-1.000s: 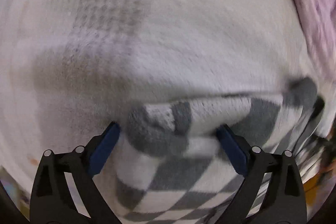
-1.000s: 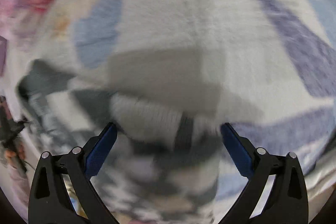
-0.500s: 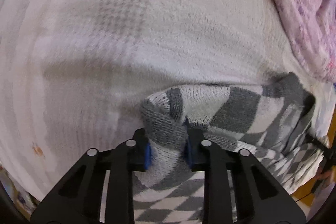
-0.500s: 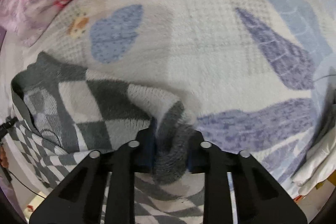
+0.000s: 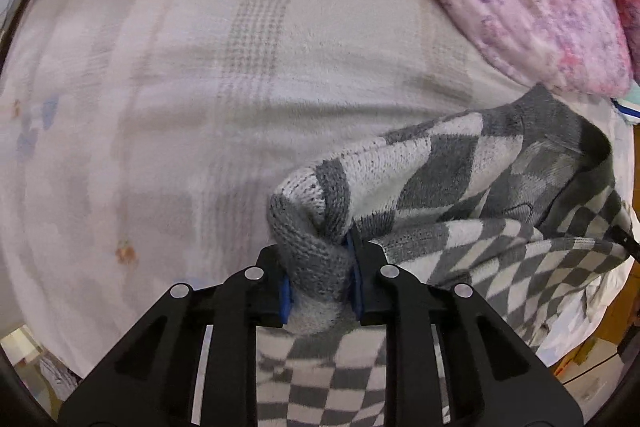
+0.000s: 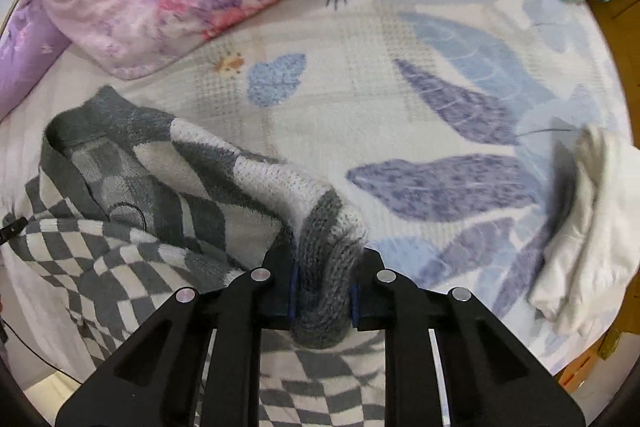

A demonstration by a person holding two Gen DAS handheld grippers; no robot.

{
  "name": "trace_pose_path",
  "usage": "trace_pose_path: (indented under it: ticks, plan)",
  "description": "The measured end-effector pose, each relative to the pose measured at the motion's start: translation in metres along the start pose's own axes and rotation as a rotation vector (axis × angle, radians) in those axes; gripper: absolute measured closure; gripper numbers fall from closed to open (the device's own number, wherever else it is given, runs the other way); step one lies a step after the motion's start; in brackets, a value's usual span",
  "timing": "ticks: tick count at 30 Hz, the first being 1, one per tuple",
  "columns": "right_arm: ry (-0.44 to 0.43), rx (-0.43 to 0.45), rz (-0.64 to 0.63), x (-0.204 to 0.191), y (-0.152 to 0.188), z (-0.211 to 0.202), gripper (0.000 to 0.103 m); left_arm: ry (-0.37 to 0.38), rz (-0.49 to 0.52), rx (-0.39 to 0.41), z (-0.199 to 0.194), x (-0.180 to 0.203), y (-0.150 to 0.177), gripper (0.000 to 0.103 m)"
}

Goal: Fold large clothes
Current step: 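Lift the hem with both tools and fold it over toward the collar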

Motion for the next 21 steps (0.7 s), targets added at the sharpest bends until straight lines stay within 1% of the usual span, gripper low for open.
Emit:
trace_pose_path:
  ticks: [1,2,4,7,9,12,13,14,15,17,18,19,21]
  plan:
    - [0.001,0.017,0.009,-0.001,0.008,-0.007,0.087,-0.009,0.012,0.011,-0.007,0.004,0.009,0.083]
    - [-0.001,0.030,0.019,-0.001,0.010,-0.013,0.087,-0.018,0.026,0.022,-0.014,0.009,0.019,0.083]
    - [0.003,0.064,0.034,0.005,0.030,-0.028,0.087,-0.025,0.049,0.041,-0.025,0.024,0.043,0.083]
    - [-0.005,0.112,0.035,0.011,0.060,-0.055,0.087,-0.027,0.061,0.073,-0.049,0.036,0.077,0.083]
    - [-0.003,0.144,0.029,0.016,0.082,-0.071,0.087,-0.048,0.082,0.099,-0.064,0.043,0.102,0.084]
    - [-0.021,0.184,0.025,0.026,0.120,-0.094,0.087,-0.090,0.132,0.144,-0.088,0.052,0.155,0.084]
    - [-0.035,0.197,0.027,0.031,0.136,-0.100,0.087,-0.099,0.140,0.152,-0.094,0.050,0.166,0.084]
    - [-0.045,0.205,0.029,0.035,0.152,-0.105,0.087,-0.118,0.151,0.163,-0.099,0.049,0.189,0.084]
    - [-0.048,0.215,0.025,0.039,0.172,-0.109,0.087,-0.124,0.154,0.166,-0.104,0.047,0.204,0.084]
    - [-0.059,0.219,0.018,0.045,0.205,-0.111,0.087,-0.128,0.139,0.165,-0.105,0.039,0.246,0.084]
    - [-0.071,0.207,0.014,0.048,0.229,-0.109,0.087,-0.131,0.137,0.160,-0.104,0.035,0.260,0.084]
    - [-0.072,0.196,0.007,0.049,0.243,-0.105,0.087,-0.136,0.140,0.147,-0.100,0.029,0.282,0.084]
    - [-0.060,0.170,-0.011,0.050,0.286,-0.090,0.087,-0.134,0.117,0.111,-0.085,0.015,0.319,0.084]
Point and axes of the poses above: each gripper's, at about its wrist camera, not at the fingertips, and z roughly the way its jaws point, x to its right, y to its underside, the point moved 3 cm from there along z, roughly the way its jaws point, and after that the axes turned 12 degrees about y, right-handed, at the moved point
